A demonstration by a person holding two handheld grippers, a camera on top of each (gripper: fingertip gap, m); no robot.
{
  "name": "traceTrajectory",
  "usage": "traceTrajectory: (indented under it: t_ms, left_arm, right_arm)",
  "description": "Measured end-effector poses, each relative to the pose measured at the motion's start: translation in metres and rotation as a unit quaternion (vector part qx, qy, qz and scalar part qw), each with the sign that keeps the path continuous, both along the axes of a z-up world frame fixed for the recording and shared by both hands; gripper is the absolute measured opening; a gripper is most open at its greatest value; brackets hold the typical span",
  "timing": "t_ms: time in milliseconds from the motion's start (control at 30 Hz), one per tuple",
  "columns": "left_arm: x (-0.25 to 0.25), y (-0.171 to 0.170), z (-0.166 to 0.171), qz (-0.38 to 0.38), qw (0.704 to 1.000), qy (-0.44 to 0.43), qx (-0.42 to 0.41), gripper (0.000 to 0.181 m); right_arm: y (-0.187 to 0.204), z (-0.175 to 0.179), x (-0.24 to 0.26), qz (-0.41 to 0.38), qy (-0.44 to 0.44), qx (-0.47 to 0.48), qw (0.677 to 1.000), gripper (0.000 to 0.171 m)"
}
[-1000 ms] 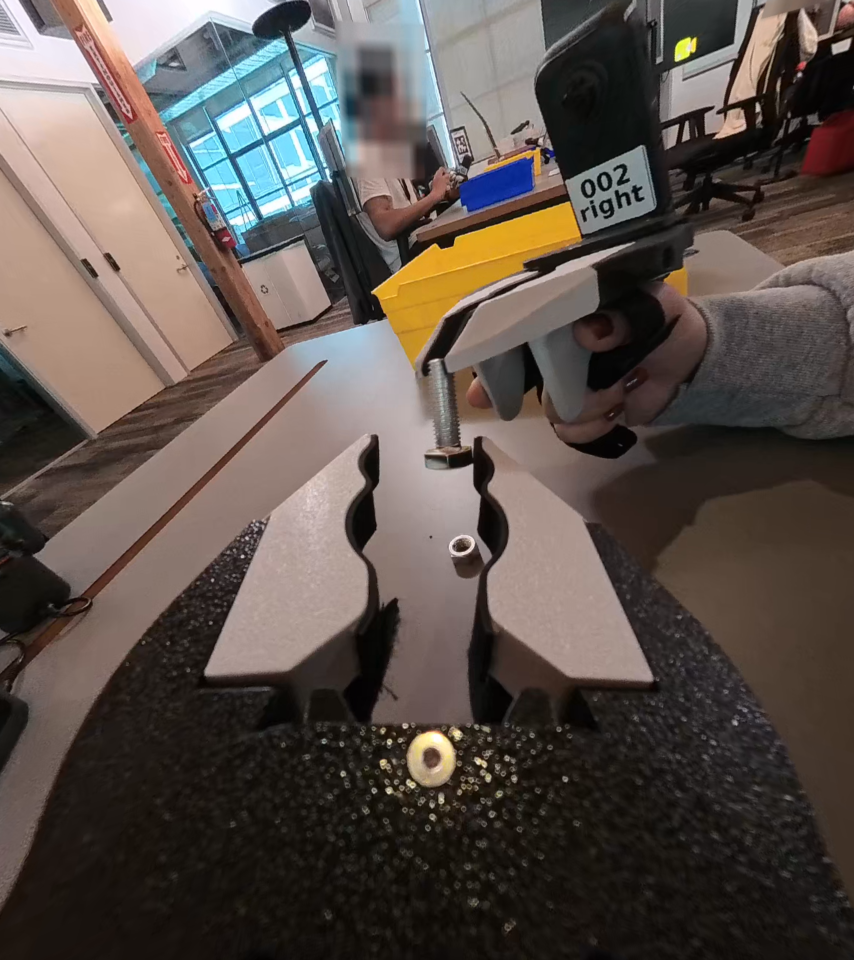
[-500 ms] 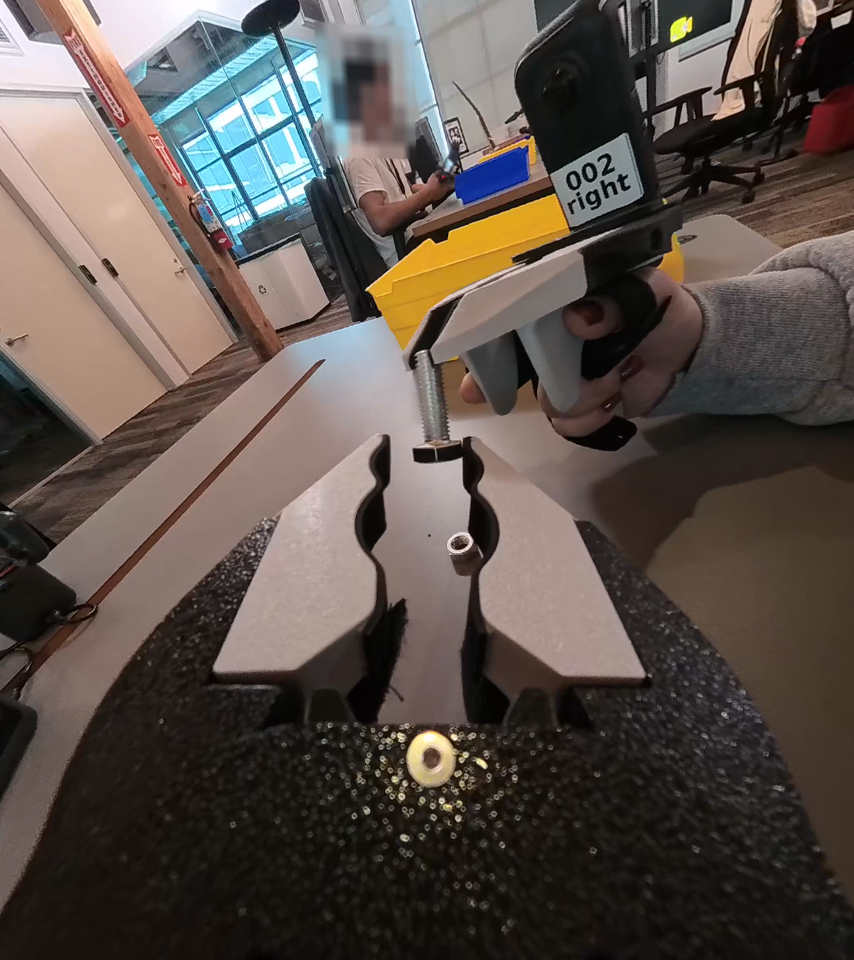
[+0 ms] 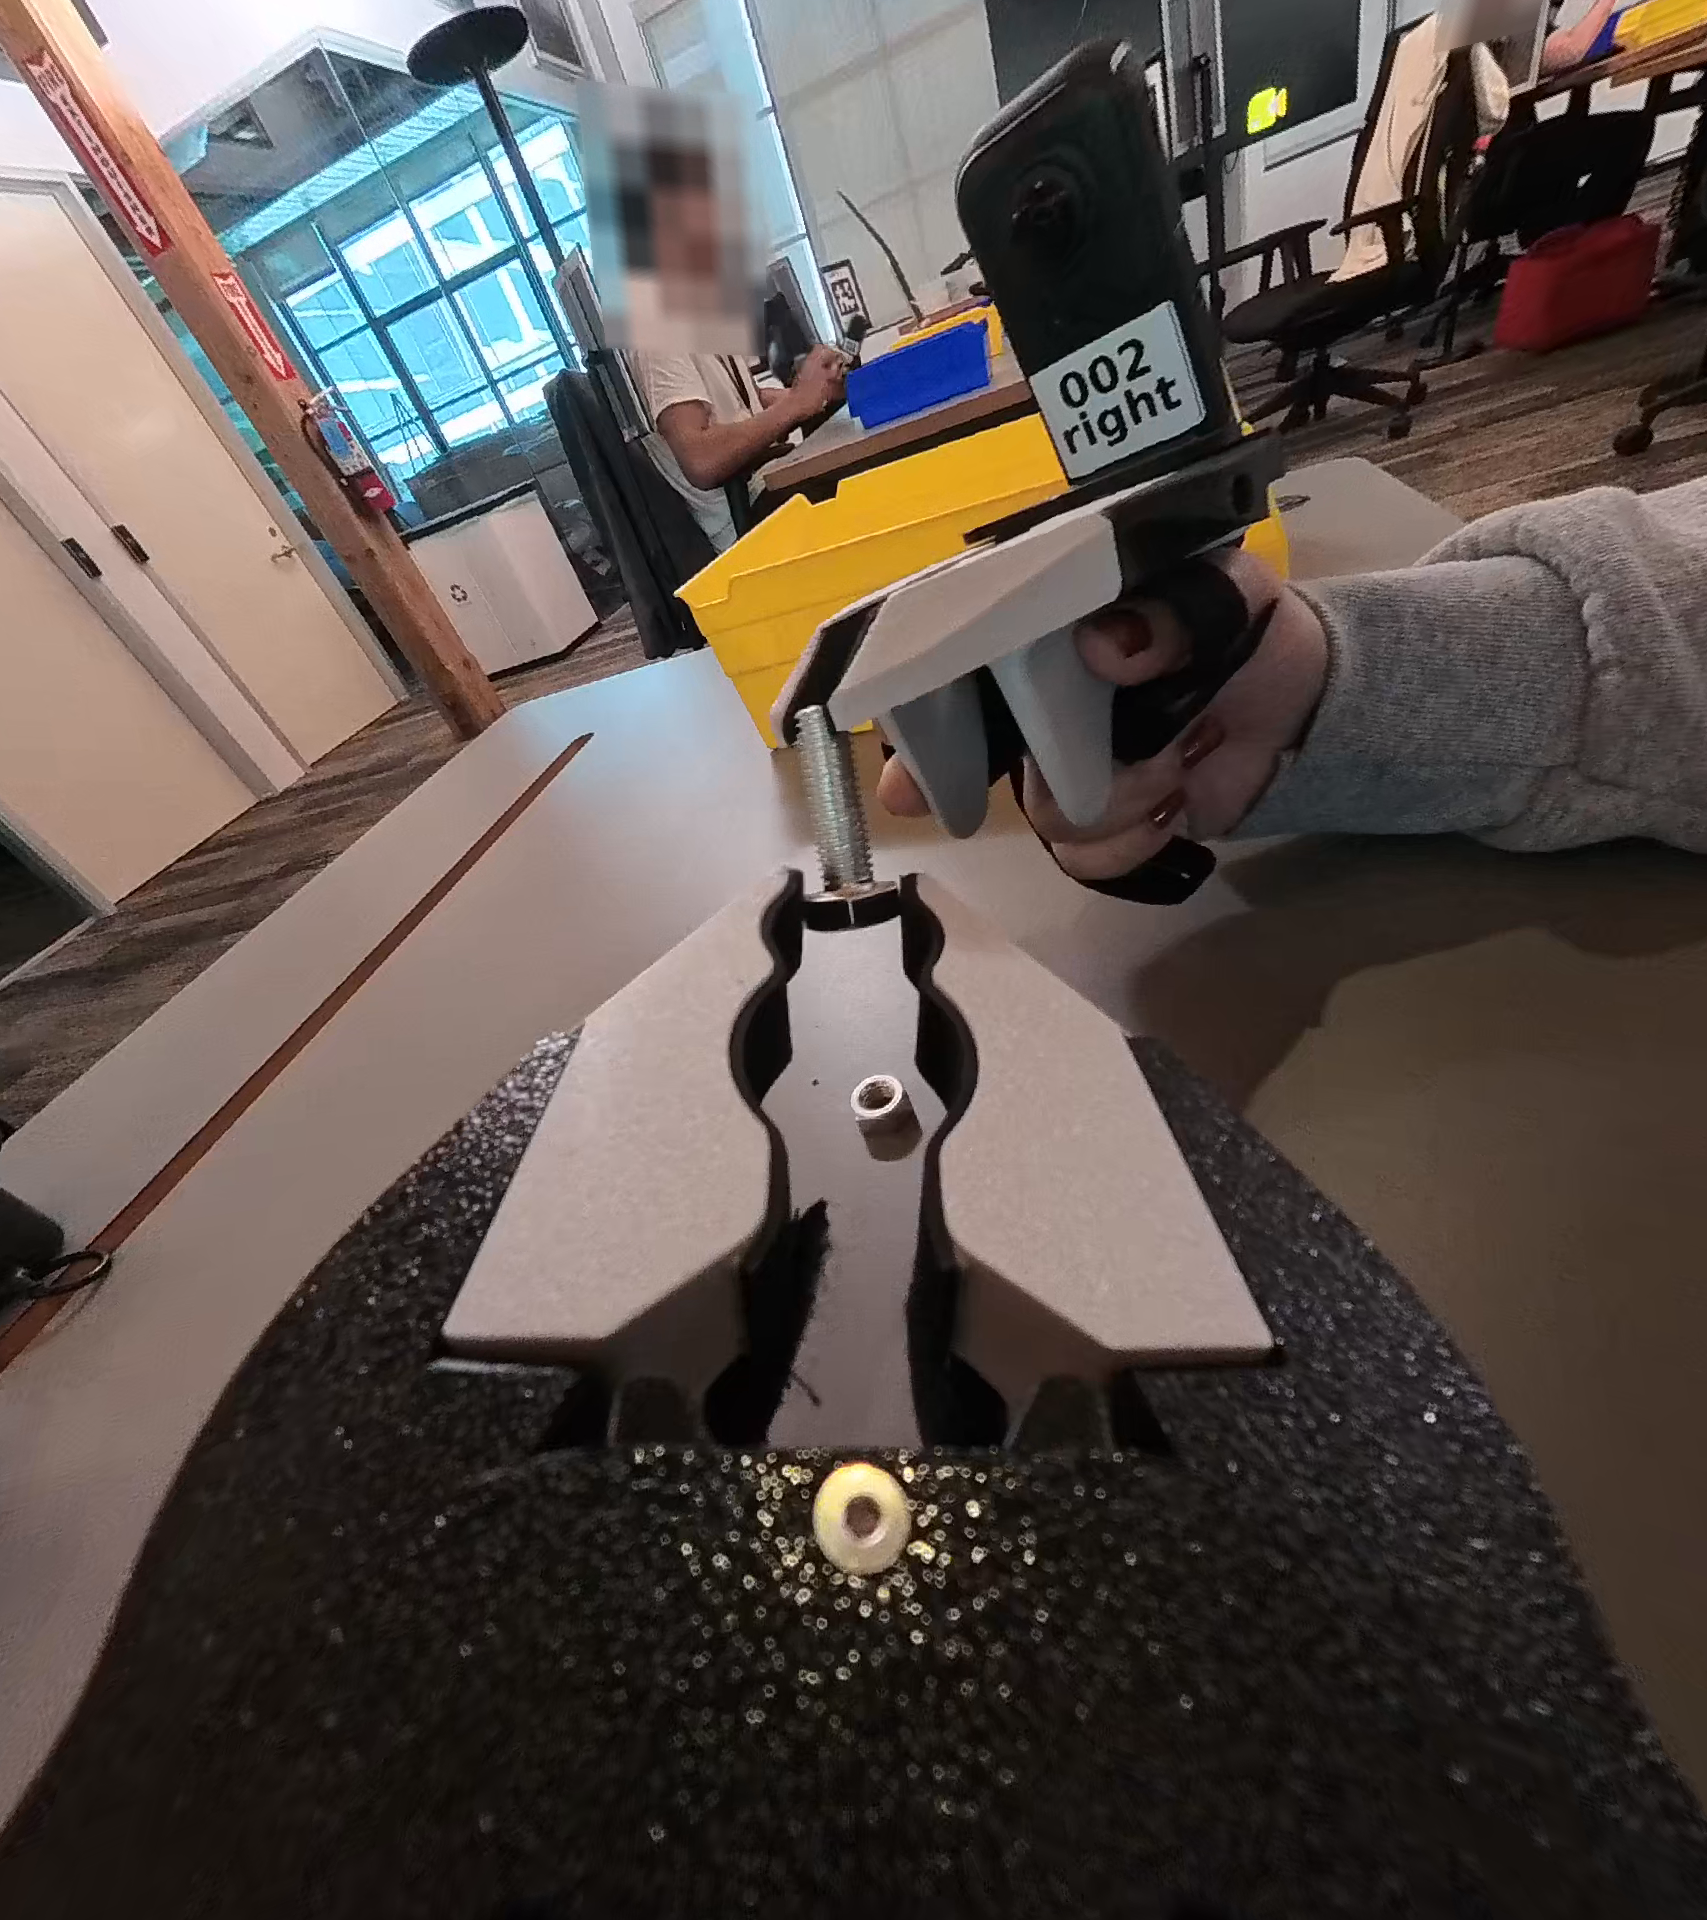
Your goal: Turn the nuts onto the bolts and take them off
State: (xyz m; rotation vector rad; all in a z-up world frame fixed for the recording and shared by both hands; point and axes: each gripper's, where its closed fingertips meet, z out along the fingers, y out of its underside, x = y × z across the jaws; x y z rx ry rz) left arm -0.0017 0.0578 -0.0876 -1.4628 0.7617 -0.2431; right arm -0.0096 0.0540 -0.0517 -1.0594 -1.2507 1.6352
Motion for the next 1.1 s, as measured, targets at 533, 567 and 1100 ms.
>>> traceTrajectory:
  t_ms: [533, 567, 1100]
  left_arm:
    - [0.002, -0.001, 0.0, -0.023, 0.999, -0.038, -0.027, 0.016]
    - [0.002, -0.001, 0.0, -0.024, 0.998, -0.039, -0.031, 0.016]
    - [-0.047, 0.014, 0.016, 0.089, 0.989, -0.121, -0.012, 0.016]
  right_arm:
    - [-0.002, 0.001, 0.002, 0.005, 0.005, 0.002, 1.0, 0.007]
    - [-0.002, 0.001, 0.002, 0.005, 0.005, 0.002, 1.0, 0.007]
    - [0.04, -0.101, -0.001, -0.106, -0.288, 0.168, 0.937, 0.026]
